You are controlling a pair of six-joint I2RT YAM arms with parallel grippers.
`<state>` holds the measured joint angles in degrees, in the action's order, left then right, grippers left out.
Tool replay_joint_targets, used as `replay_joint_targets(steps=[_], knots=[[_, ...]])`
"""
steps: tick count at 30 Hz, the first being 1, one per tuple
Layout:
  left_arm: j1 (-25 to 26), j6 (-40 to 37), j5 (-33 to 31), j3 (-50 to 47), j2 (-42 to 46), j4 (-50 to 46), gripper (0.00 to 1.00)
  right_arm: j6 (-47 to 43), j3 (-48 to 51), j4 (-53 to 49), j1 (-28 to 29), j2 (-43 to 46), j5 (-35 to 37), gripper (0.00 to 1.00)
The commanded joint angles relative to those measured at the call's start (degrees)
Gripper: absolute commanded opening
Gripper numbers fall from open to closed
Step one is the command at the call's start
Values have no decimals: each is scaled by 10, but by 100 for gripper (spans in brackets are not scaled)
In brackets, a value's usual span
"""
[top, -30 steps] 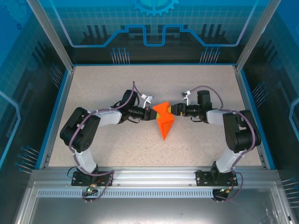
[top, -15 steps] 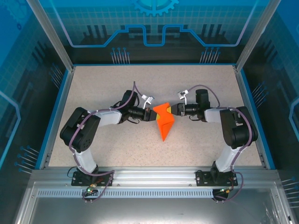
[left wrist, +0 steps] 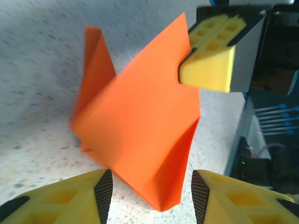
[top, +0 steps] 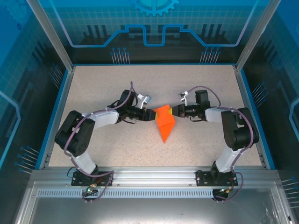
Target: Fold a paper plane with a square sheet of paper (fold left side to right side)
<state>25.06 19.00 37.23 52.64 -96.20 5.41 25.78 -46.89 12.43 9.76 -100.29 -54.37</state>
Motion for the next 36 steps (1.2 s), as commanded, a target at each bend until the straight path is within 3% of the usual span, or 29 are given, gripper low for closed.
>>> replay_joint_targets(steps=[1, 6, 11, 14, 22, 29, 36], knots=[[7, -43, -93, 3, 66, -81, 52, 27, -29, -71, 7, 5, 37, 0], [89, -90, -185, 45, 105, -190, 53, 57, -71, -122, 11, -13, 63, 0], [185, -85, -303, 98, 73, -254, 55, 101, -112, -175, 13, -44, 105, 0], [232, -71, -382, 128, 43, -262, 58, 146, -119, -150, 16, -58, 100, 0], [290, -53, -507, 260, -96, -342, 63, 206, -113, -126, 23, -71, 134, 0], [328, -37, -655, 352, -200, -432, 66, 218, -106, -120, 27, -75, 141, 0], [333, -25, -704, 374, -231, -464, 64, 212, -107, -124, 29, -79, 145, 0]])
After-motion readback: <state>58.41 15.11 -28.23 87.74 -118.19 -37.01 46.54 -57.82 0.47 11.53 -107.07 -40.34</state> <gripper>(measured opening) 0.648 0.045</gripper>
